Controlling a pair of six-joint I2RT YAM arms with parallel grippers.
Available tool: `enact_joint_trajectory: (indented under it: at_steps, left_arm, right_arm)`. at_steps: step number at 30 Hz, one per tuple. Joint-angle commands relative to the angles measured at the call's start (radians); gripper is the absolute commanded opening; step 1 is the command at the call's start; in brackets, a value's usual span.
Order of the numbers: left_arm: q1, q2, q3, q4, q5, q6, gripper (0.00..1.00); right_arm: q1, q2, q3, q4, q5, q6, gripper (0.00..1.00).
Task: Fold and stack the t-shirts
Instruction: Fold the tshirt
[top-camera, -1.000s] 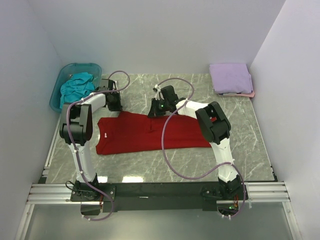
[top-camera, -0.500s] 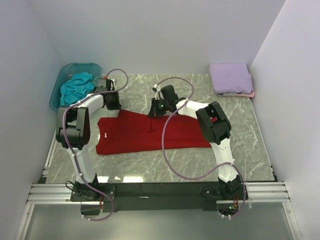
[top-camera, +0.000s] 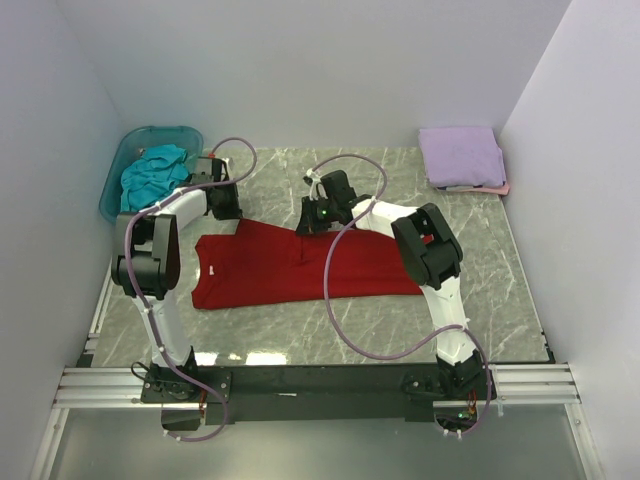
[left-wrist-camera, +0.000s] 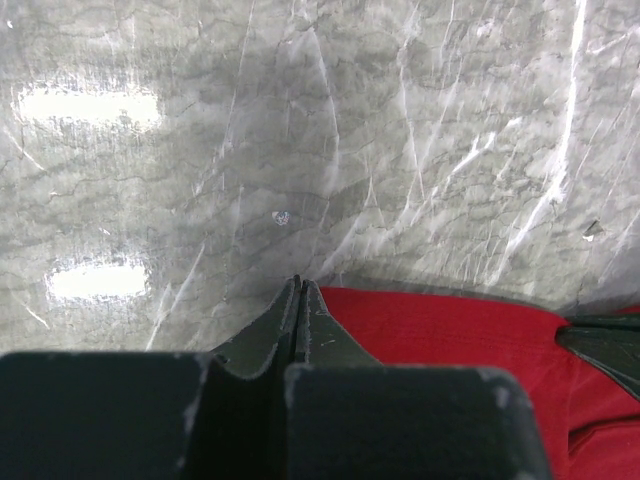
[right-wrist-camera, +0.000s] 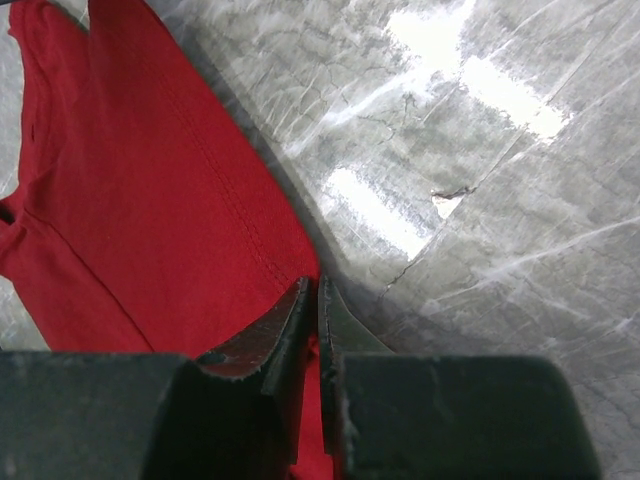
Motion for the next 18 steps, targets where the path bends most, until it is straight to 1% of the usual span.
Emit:
enact_joint_trajectory:
  at_steps: [1, 8, 18]
  left_arm:
    - [0.003, -0.031, -0.005, 0.027, 0.023, -0.001, 0.01]
    - [0.003, -0.036, -0.007, 0.023, 0.019, 0.005, 0.01]
    - [0.003, -0.030, -0.007, 0.022, 0.019, 0.006, 0.01]
  right_arm:
    - [0.012, -0.065, 0.041, -0.011, -0.010, -0.021, 0.14]
    - [0.021, -0.080, 0.042, -0.017, 0.010, -0.024, 0.15]
    - [0.028, -0.092, 0.047, -0.002, 0.027, -0.011, 0.20]
